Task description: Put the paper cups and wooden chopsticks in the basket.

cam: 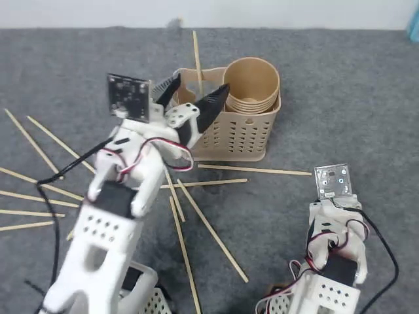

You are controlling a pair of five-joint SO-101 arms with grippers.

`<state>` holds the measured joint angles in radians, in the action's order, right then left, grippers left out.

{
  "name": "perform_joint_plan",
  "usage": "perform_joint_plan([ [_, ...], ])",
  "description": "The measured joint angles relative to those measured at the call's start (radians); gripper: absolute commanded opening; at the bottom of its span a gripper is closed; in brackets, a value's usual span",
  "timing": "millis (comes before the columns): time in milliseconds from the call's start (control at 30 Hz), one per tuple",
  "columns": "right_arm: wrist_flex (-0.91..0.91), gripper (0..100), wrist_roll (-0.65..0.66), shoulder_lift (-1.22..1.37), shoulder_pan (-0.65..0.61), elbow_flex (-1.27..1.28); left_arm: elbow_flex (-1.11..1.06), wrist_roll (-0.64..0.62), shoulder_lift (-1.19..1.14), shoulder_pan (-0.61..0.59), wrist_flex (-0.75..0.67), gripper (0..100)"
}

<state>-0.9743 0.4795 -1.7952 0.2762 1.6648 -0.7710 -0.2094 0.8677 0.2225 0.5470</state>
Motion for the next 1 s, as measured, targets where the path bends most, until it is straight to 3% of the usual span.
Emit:
perform_joint_plan([
  [267,0.0,0.8,0.0,0.0,0.0,0.0,0.21,0.0,0.189,0.0,0.307,1],
  [400,0.0,0.8,0.0,0.0,0.0,0.0,0.226,0.0,0.259,-0.066,0.31,1],
  [500,0.0,0.8,0.0,0.0,0.0,0.0,0.226,0.0,0.296,-0.184,0.301,1],
  [800,0.0,0.8,0.0,0.0,0.0,0.0,0.209,-0.003,0.318,-0.703,0.261,1],
  [1000,0.0,0.8,0.0,0.0,0.0,0.0,0.023,0.0,0.308,-0.896,0.261,1],
])
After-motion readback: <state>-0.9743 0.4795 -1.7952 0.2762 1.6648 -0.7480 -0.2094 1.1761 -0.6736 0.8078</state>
